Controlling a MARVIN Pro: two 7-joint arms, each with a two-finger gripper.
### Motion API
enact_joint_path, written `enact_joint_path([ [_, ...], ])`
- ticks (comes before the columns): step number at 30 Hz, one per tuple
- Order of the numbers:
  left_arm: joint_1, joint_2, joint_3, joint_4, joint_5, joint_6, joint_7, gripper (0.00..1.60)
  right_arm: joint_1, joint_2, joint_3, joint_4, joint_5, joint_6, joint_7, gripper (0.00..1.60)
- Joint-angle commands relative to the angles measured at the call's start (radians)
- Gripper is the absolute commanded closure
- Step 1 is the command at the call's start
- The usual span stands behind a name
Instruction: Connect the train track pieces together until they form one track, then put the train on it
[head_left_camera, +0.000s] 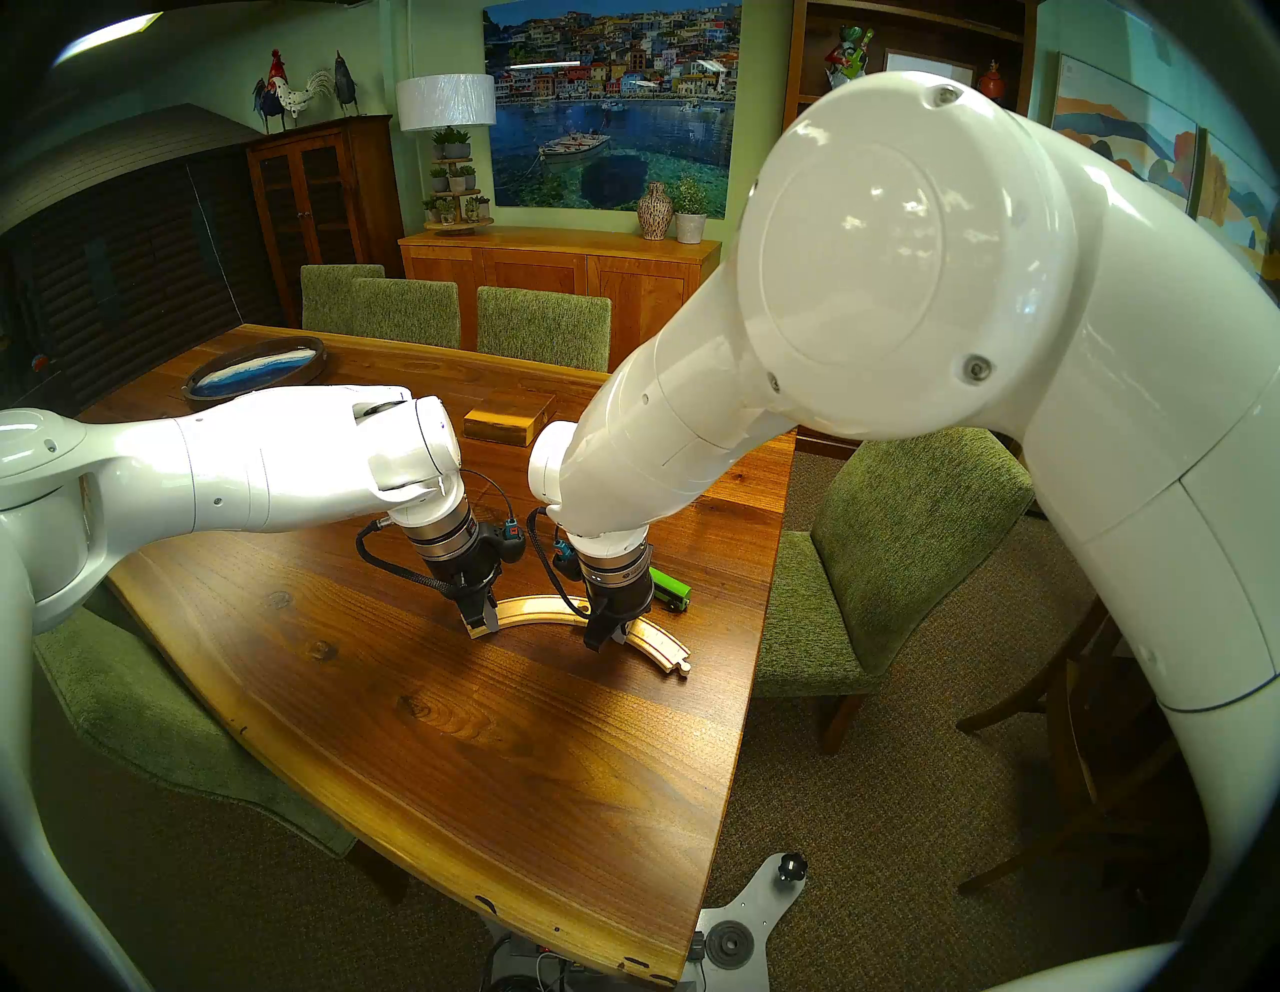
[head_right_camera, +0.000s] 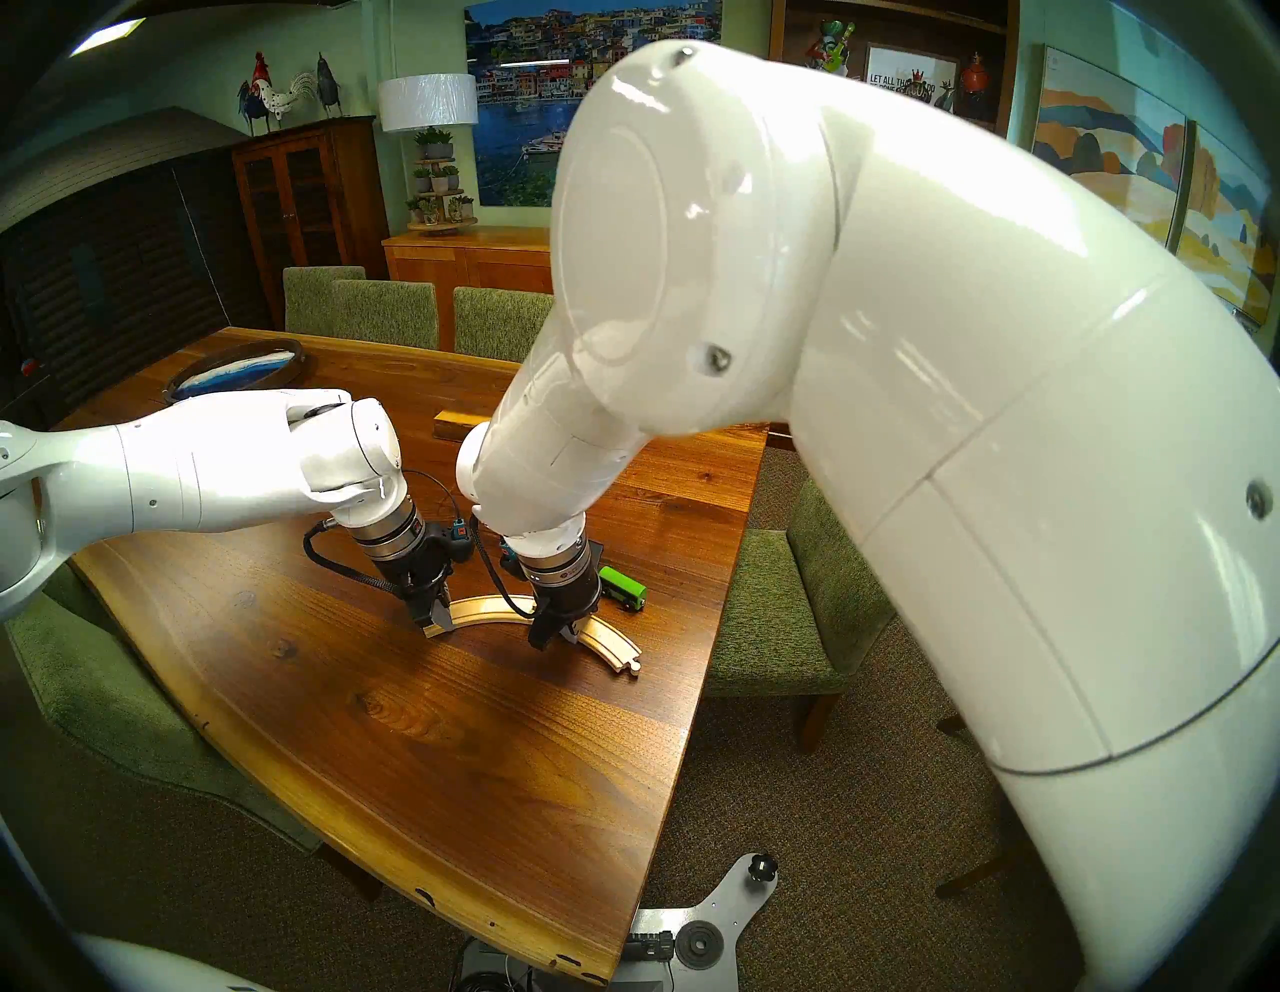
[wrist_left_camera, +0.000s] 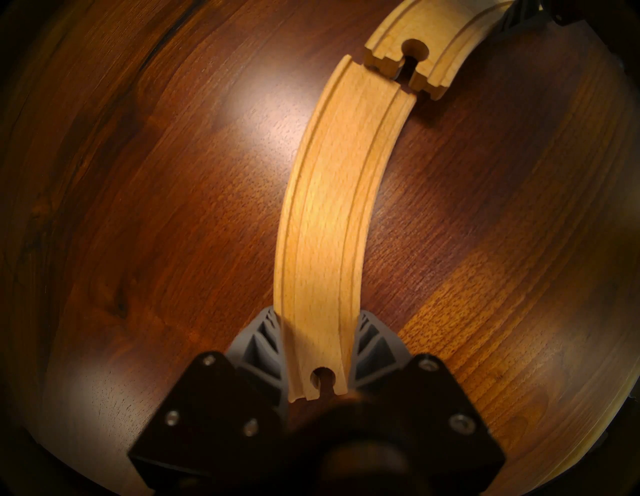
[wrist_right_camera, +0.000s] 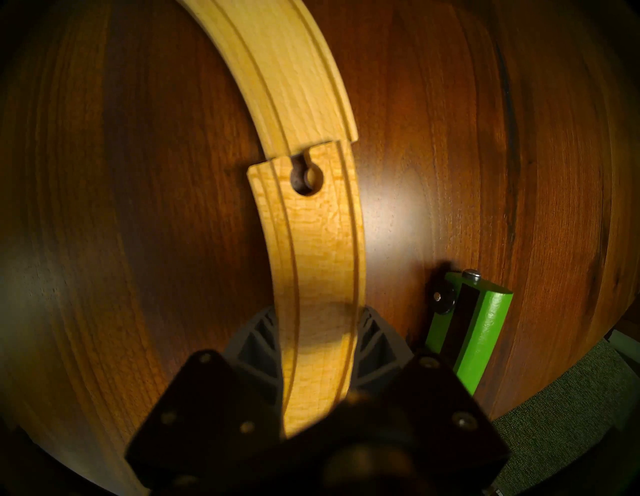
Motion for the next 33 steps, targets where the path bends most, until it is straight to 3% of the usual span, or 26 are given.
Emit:
enact_joint_path([
  [1,-0.017,0.000,-0.013,-0.002,-0.002,-0.002,-0.001,1.60,0.014,0.001,-0.001,0.027,0.006,0.018,-0.011,1.60],
  [33,-0.014,0.001,-0.018,-0.002,0.002,-0.001,-0.003,1.60,-0.001,0.001,-0.004,0.038,0.060,0.042,-0.065,1.60],
])
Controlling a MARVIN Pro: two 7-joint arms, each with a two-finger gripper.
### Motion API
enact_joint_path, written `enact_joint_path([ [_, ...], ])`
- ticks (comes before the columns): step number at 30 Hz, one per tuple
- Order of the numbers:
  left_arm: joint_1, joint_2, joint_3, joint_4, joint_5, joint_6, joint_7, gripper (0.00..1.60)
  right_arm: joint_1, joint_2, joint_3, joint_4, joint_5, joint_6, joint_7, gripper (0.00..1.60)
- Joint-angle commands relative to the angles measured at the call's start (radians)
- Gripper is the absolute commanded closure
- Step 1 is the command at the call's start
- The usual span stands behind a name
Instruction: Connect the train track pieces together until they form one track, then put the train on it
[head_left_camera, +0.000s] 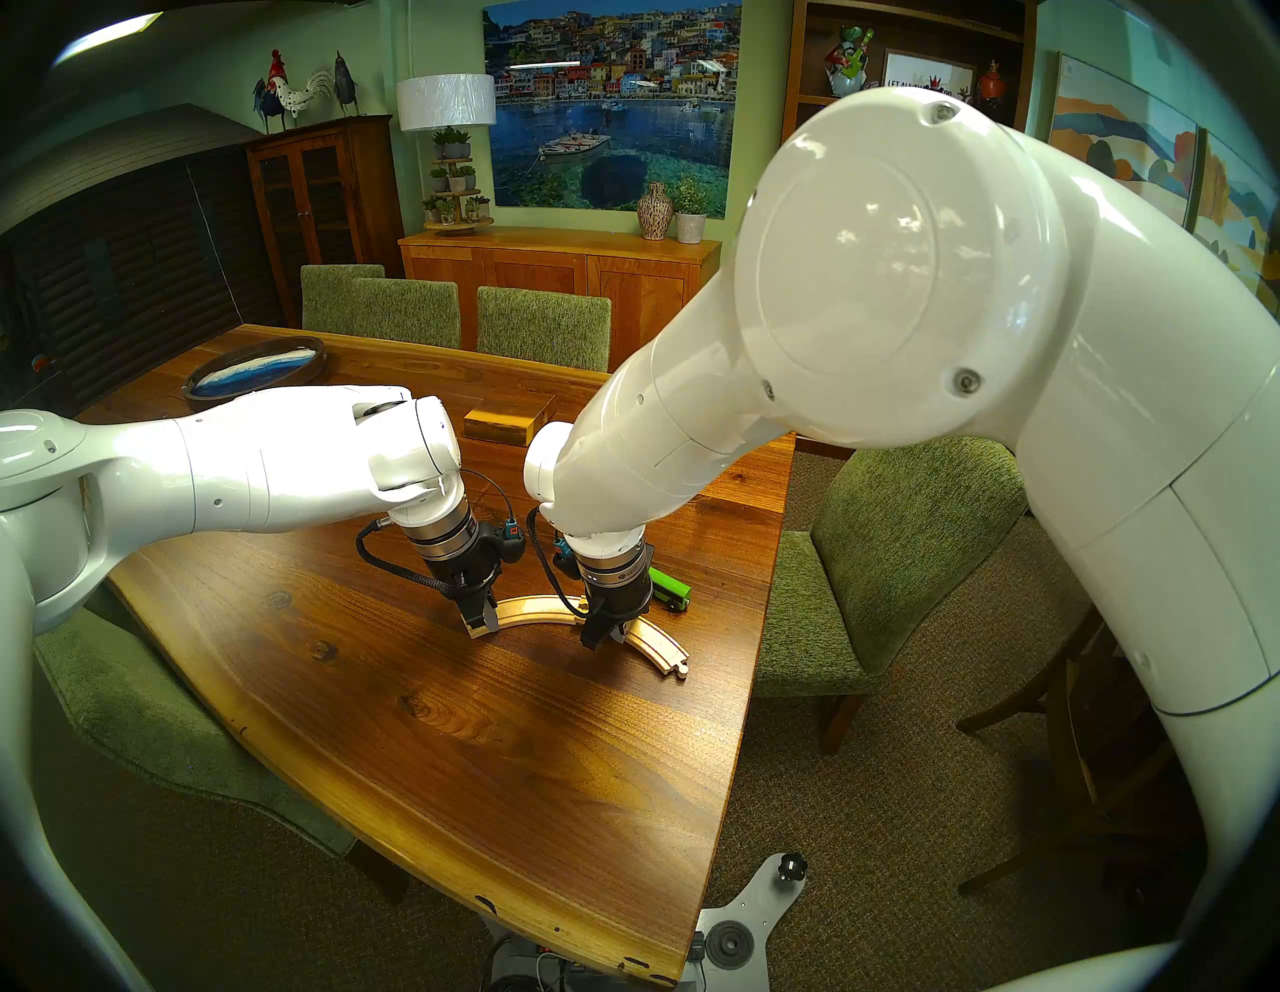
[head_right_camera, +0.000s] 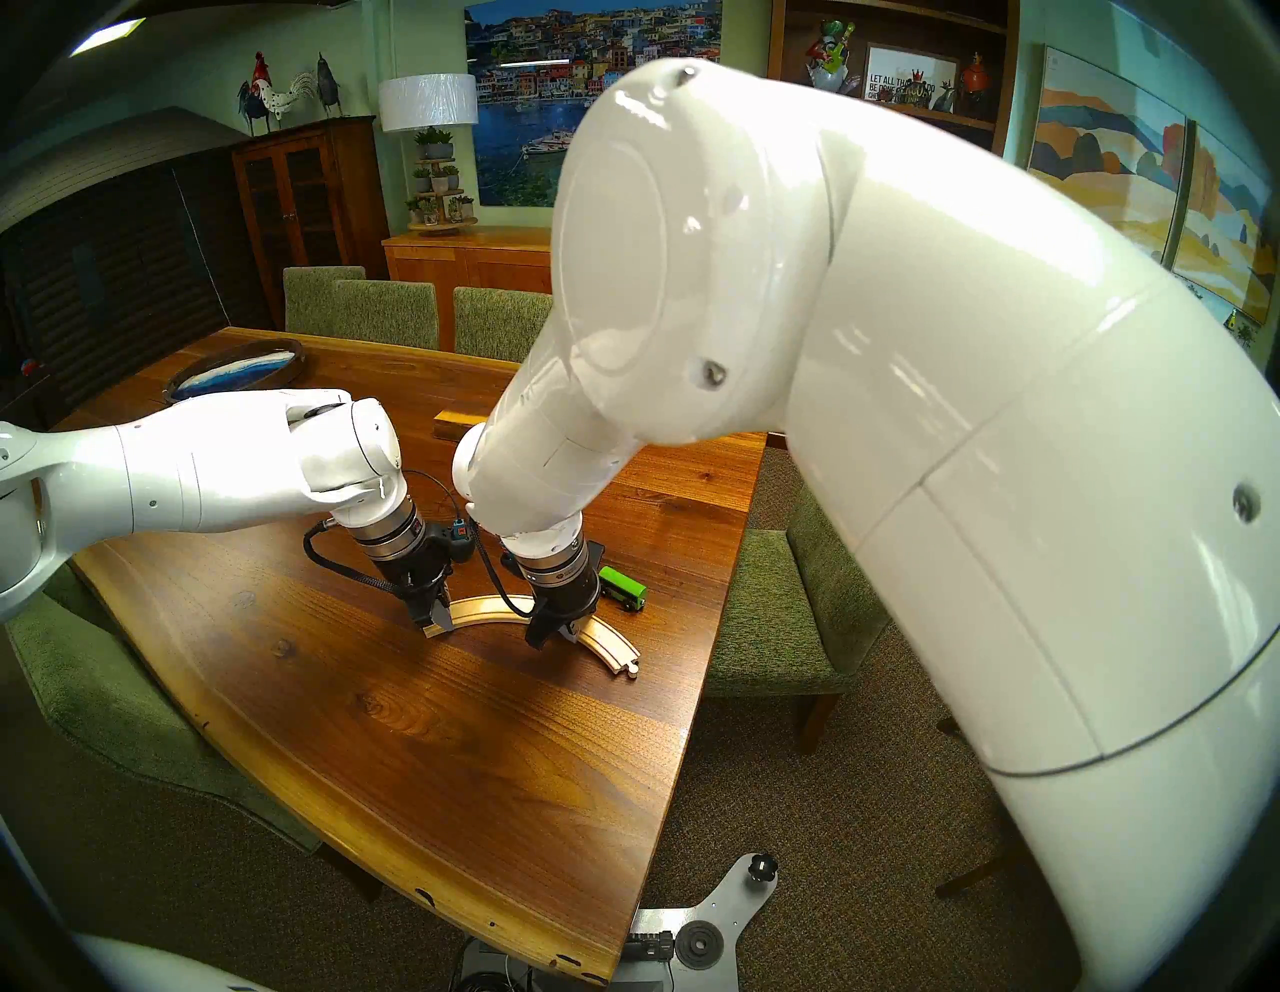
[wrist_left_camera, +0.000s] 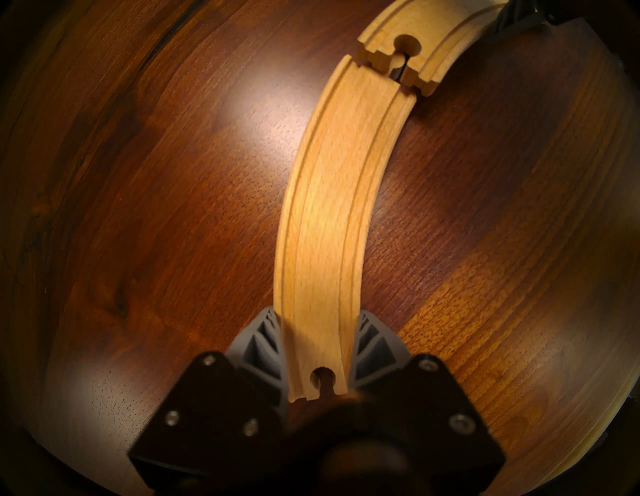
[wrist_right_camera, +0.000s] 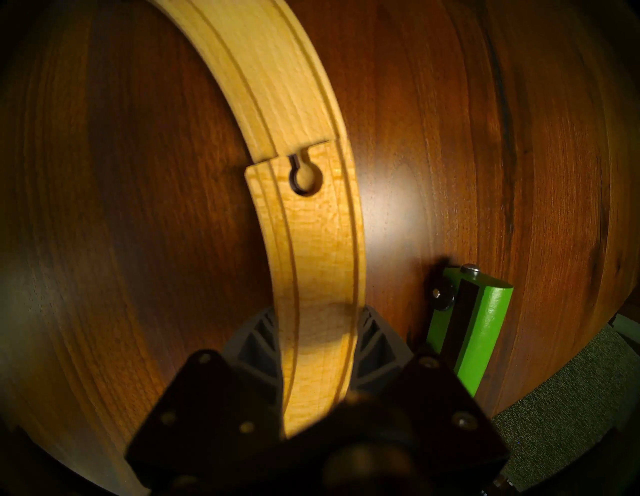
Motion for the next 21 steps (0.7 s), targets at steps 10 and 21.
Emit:
enact_joint_path([
  [10,-0.017,0.000,-0.014,-0.003,-0.001,-0.002,-0.002,1.60,0.015,0.001,-0.008,0.018,0.004,0.003,-0.007,1.60],
  [21,-0.016,0.001,-0.016,-0.003,0.000,-0.001,-0.003,1.60,0.007,0.001,-0.007,0.033,0.009,0.025,-0.002,1.60],
])
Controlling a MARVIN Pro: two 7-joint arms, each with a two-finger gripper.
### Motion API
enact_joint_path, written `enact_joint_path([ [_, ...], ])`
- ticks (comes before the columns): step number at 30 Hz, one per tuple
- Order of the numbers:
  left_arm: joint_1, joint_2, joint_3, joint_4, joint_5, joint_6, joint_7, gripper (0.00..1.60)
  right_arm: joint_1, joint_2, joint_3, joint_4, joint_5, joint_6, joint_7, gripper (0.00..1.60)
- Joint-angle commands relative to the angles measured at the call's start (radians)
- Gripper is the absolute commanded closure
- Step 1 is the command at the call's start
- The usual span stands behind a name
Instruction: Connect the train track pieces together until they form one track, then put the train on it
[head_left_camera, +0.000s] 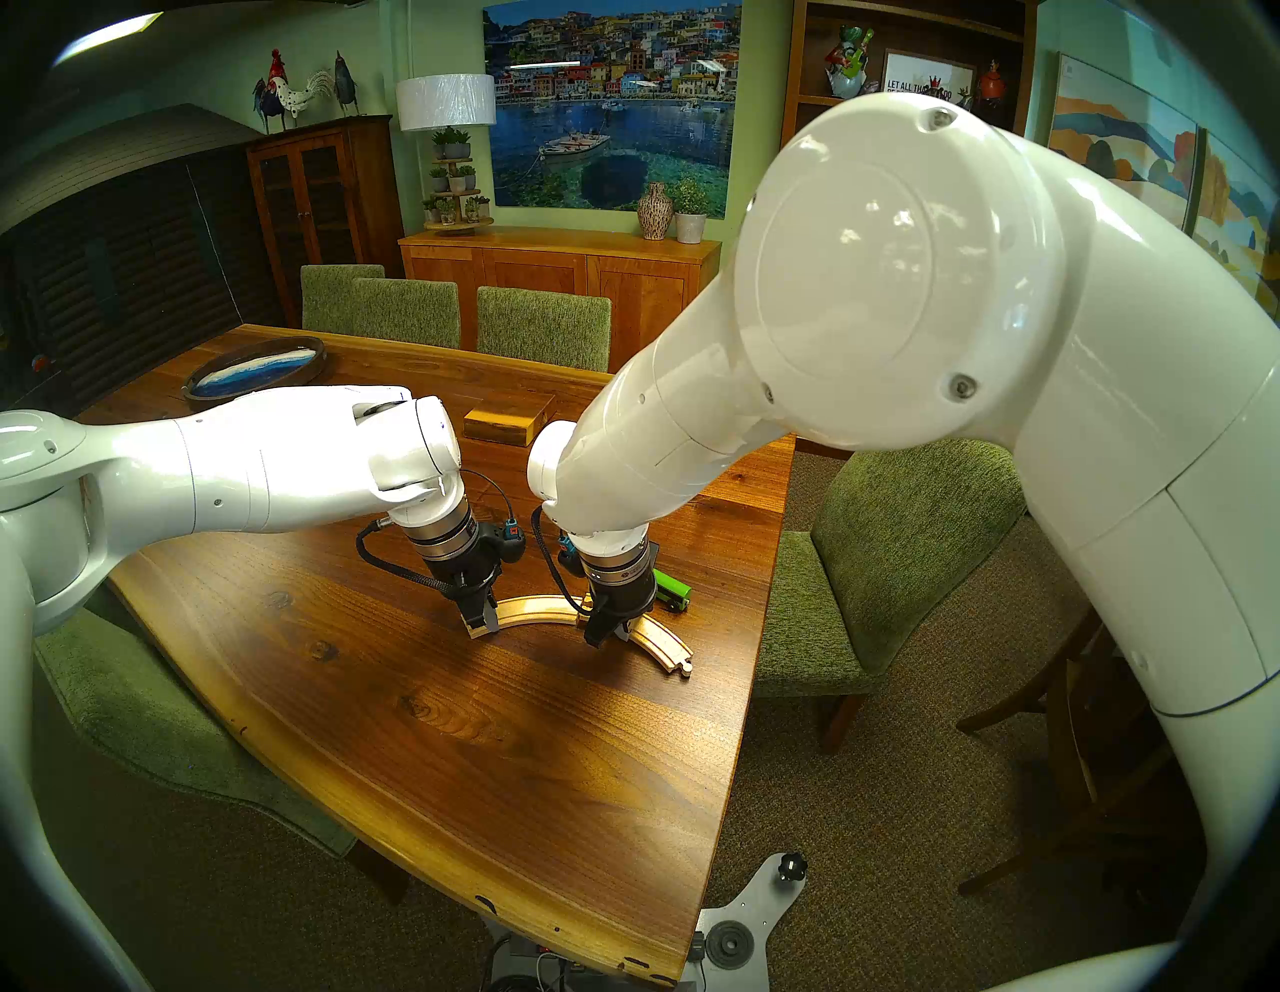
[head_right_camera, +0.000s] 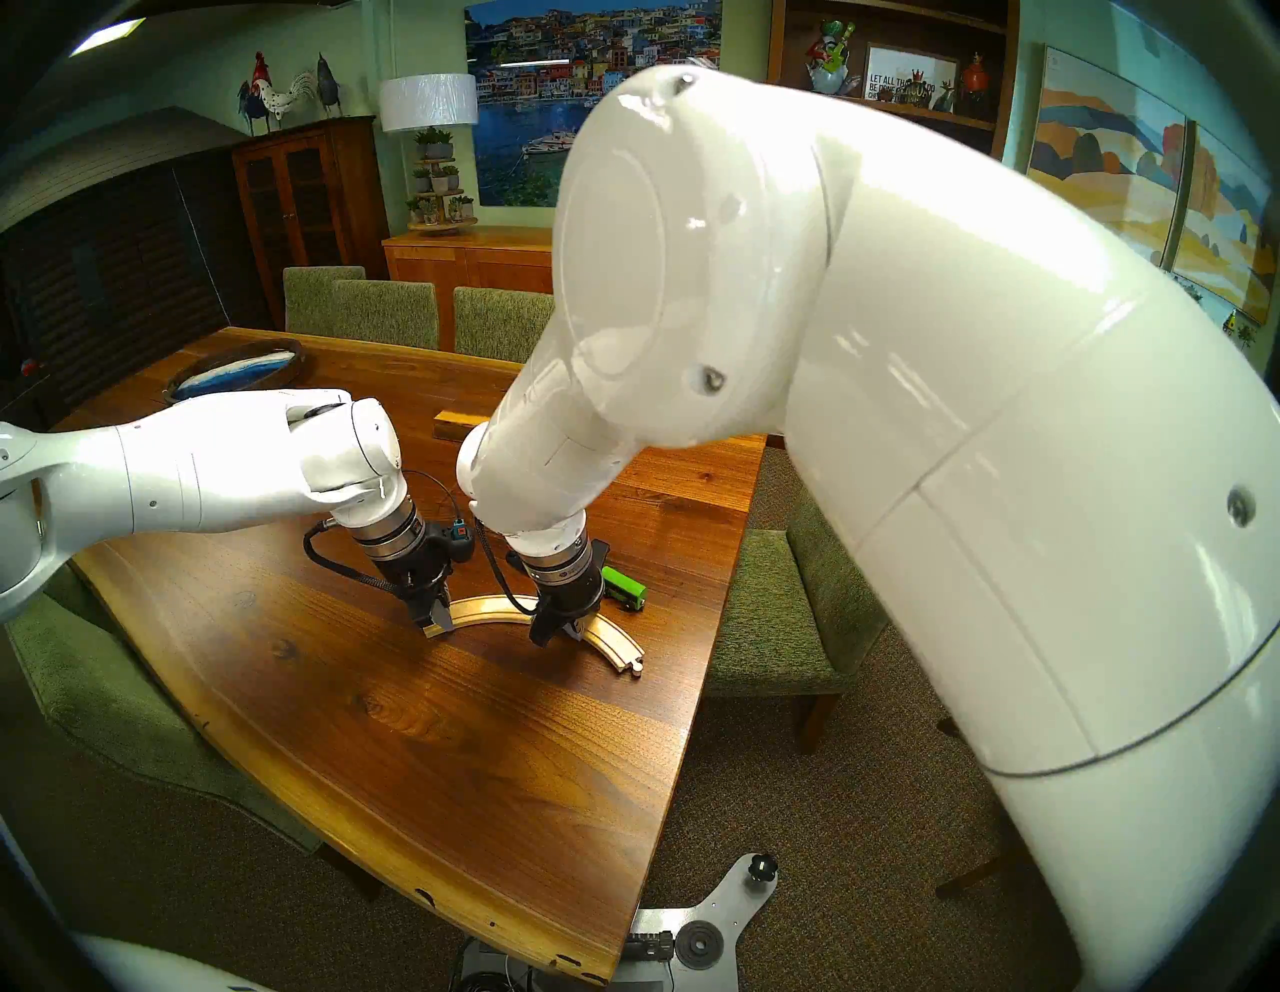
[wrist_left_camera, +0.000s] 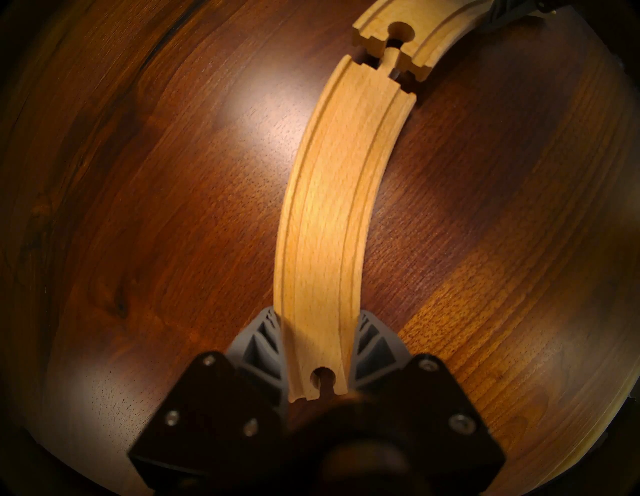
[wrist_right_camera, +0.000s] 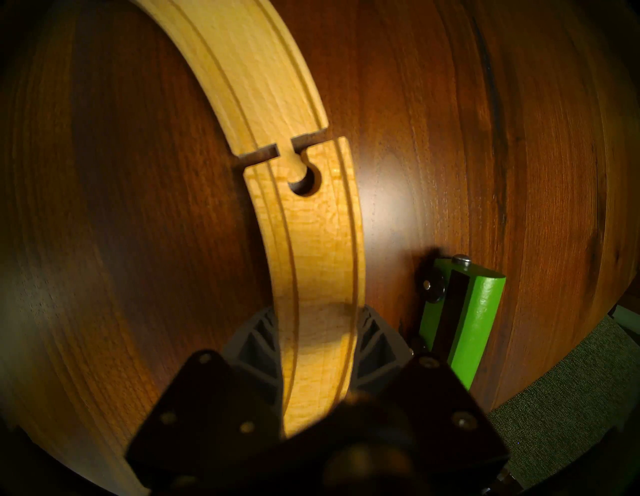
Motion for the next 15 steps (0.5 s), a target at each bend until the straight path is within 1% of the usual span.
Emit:
enact_joint_path([
  [1,-0.017,0.000,-0.013,-0.003,-0.002,-0.002,-0.001,1.60,0.008,0.001,0.001,0.030,0.003,0.024,0.002,1.60],
  [9,-0.017,0.000,-0.014,-0.003,-0.001,-0.002,-0.002,1.60,0.004,0.001,0.010,0.039,0.014,0.040,-0.002,1.60],
  [15,-0.017,0.000,-0.015,-0.002,-0.001,-0.001,-0.002,1.60,0.016,0.001,0.022,0.030,0.015,0.039,-0.007,1.60],
])
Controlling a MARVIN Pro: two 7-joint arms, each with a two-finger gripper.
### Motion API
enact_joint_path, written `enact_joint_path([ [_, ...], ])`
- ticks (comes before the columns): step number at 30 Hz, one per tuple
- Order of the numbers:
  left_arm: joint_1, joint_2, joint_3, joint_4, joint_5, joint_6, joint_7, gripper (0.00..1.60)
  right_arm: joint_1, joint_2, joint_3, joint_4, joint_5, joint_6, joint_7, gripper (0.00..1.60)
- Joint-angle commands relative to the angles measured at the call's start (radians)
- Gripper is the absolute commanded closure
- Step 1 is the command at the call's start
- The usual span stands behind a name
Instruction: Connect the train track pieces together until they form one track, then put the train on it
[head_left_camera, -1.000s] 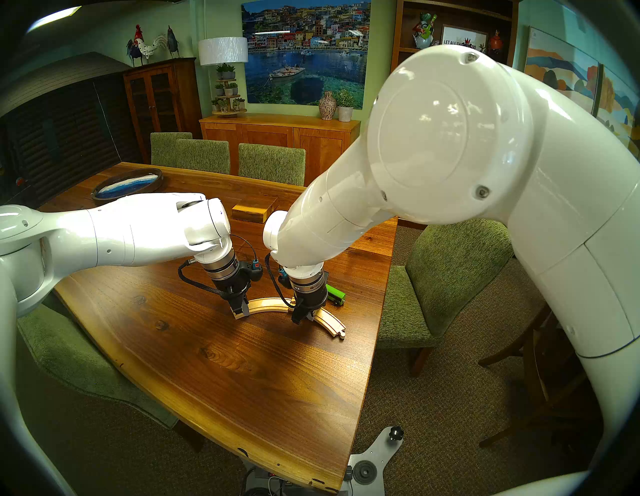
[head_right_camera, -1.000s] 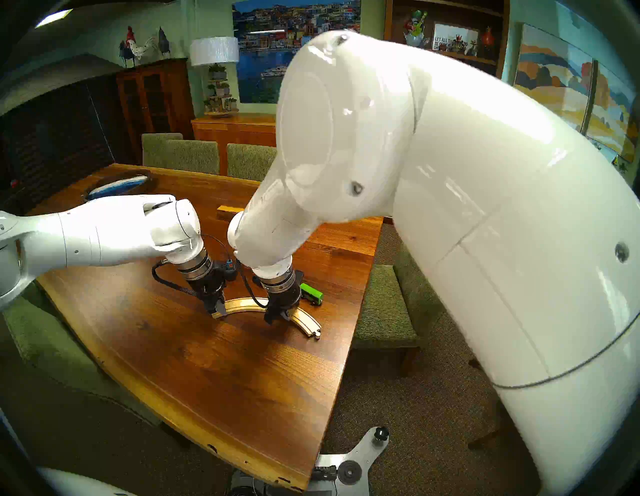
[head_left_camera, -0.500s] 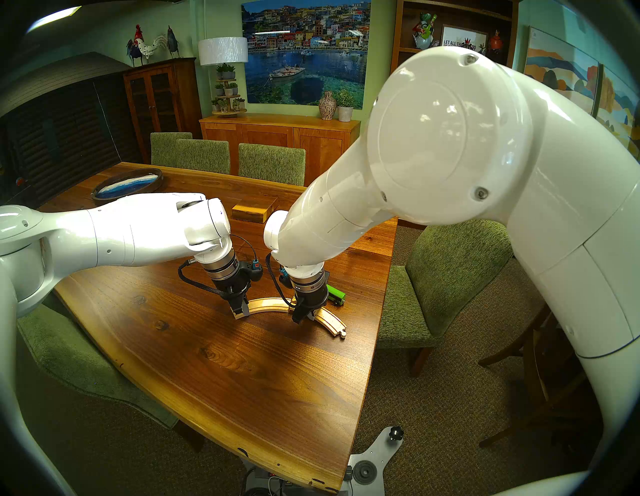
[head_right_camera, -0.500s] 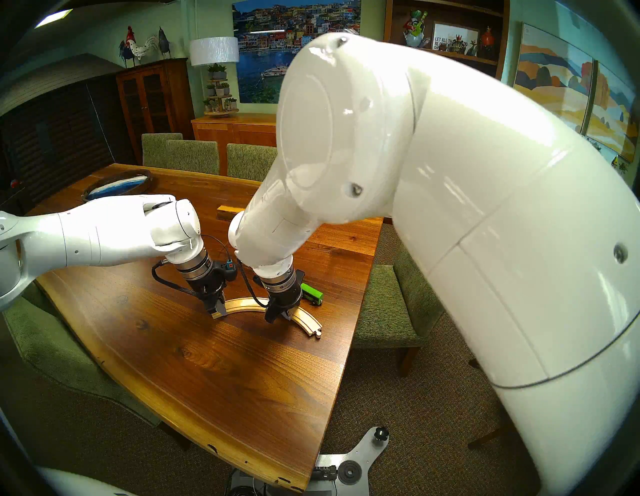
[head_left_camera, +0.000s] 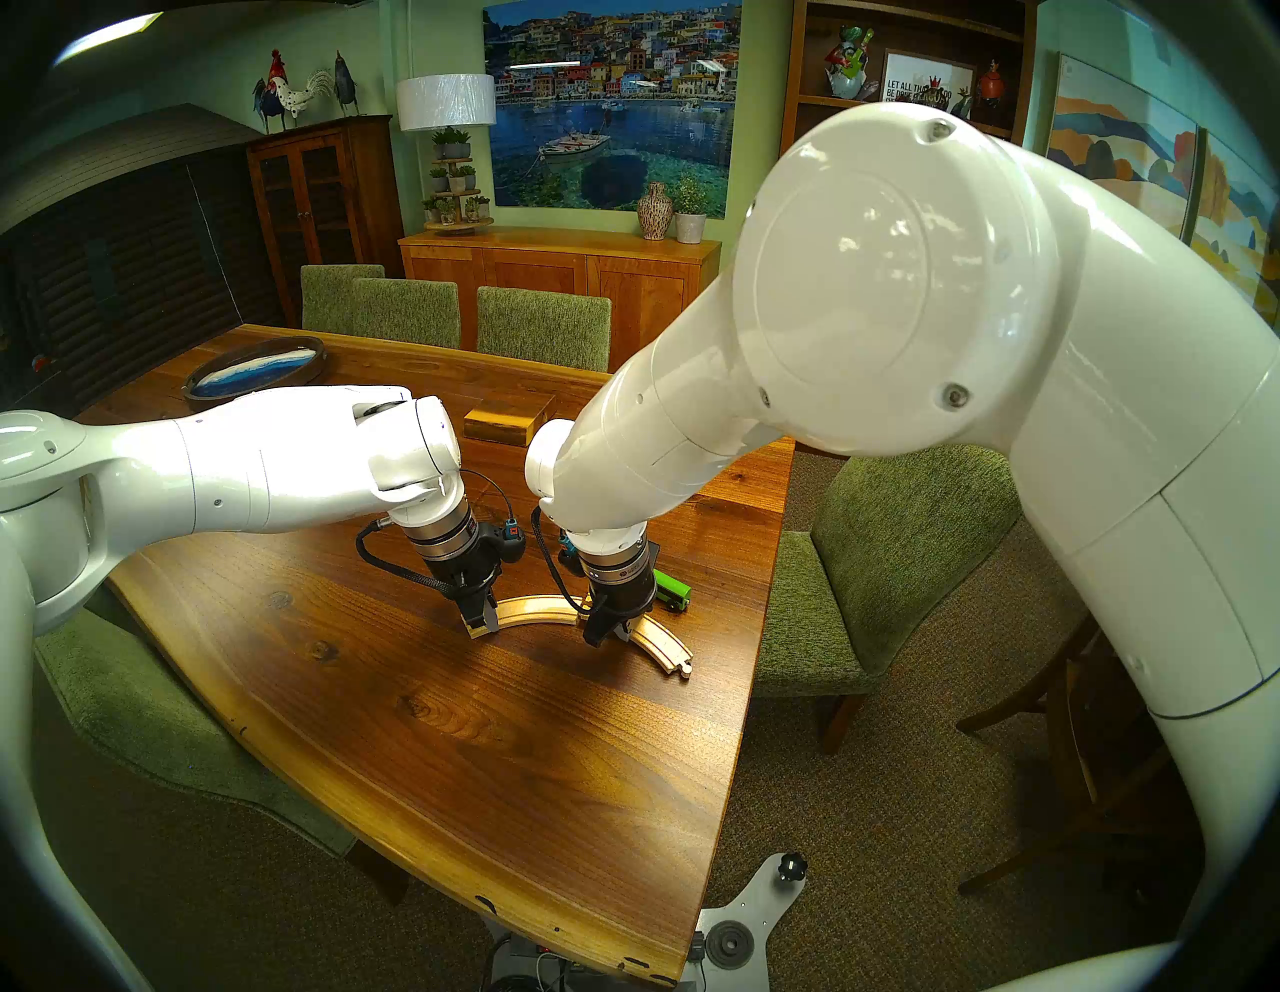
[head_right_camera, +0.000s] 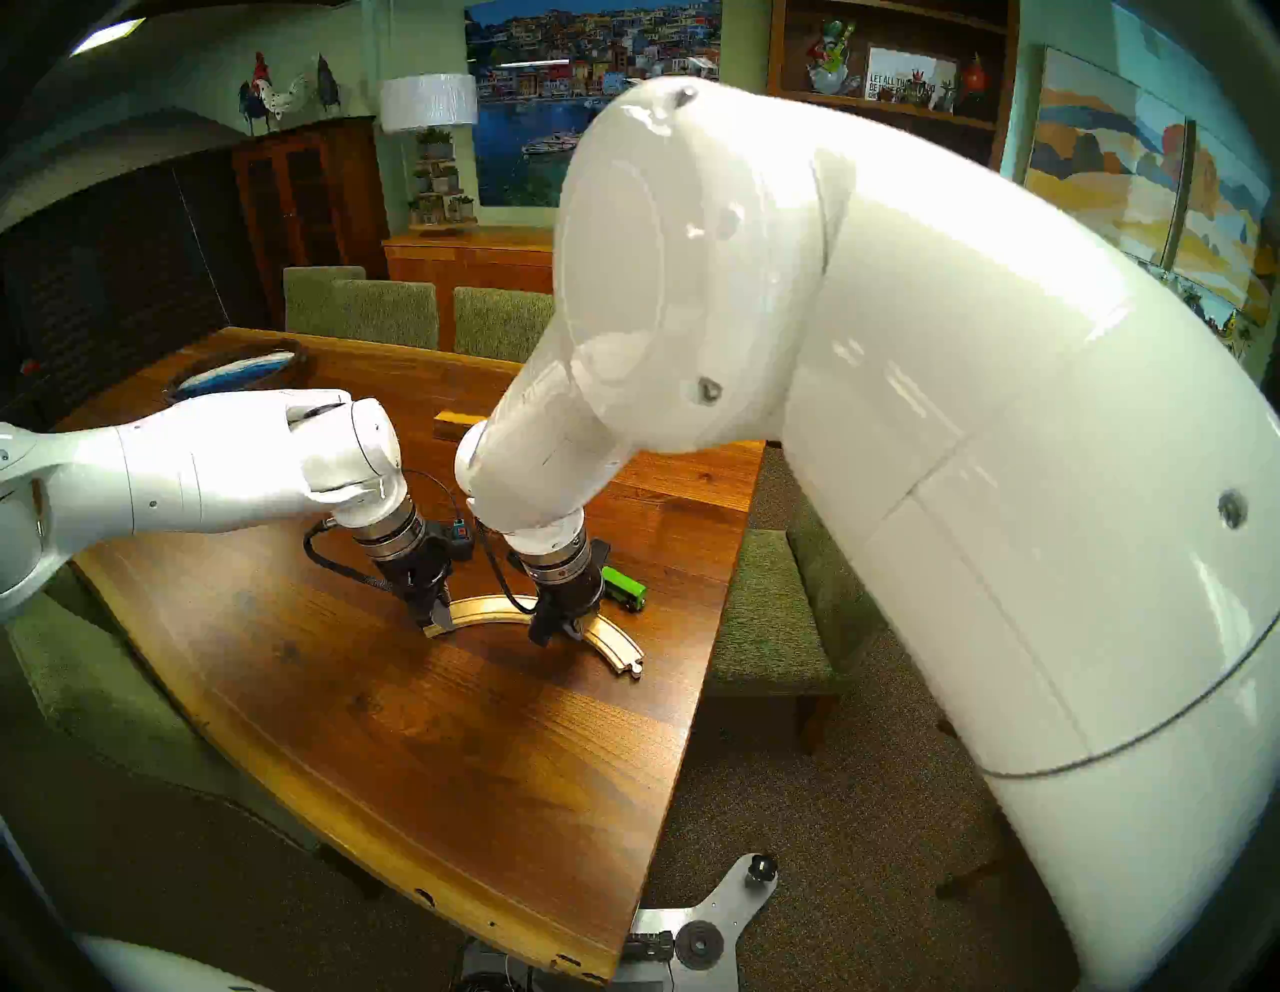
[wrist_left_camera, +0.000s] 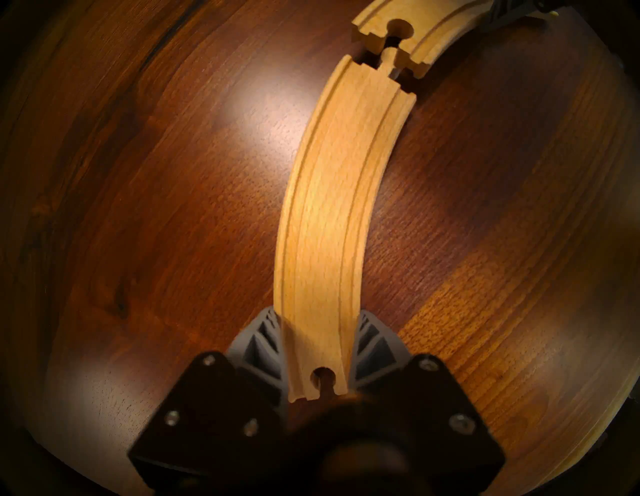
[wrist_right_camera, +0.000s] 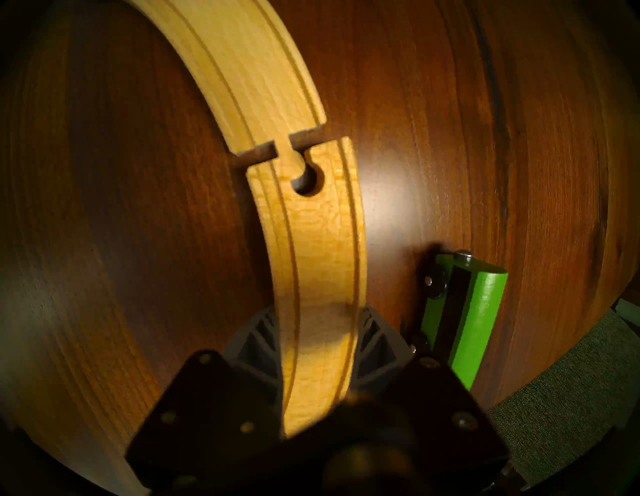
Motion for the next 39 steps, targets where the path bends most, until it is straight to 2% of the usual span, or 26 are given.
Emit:
enact_joint_path([
  [1,-0.017,0.000,-0.013,-0.002,-0.002,-0.002,-0.001,1.60,0.027,0.001,0.012,0.009,0.001,0.005,-0.002,1.60],
  [25,-0.016,0.001,-0.016,-0.002,0.000,-0.001,-0.002,1.60,0.016,0.001,0.027,0.013,-0.006,0.021,-0.026,1.60],
  [26,-0.016,0.001,-0.016,-0.002,0.000,-0.001,-0.002,1.60,0.016,0.001,0.027,0.012,-0.008,0.021,-0.026,1.17],
  [27,-0.016,0.001,-0.016,-0.002,0.000,-0.001,-0.002,1.60,0.016,0.001,0.028,0.011,-0.009,0.020,-0.027,0.92],
  [28,-0.016,0.001,-0.016,-0.002,0.000,-0.001,-0.003,1.60,0.016,0.001,0.029,0.011,-0.010,0.020,-0.028,0.41],
  [30,-0.015,0.001,-0.016,-0.002,0.001,-0.001,-0.003,1.60,0.016,0.001,0.030,0.009,-0.010,0.018,-0.029,0.00],
  [39,-0.015,0.001,-0.018,-0.003,0.002,-0.001,-0.003,1.60,0.020,0.003,0.042,-0.004,-0.008,0.011,-0.039,0.00],
])
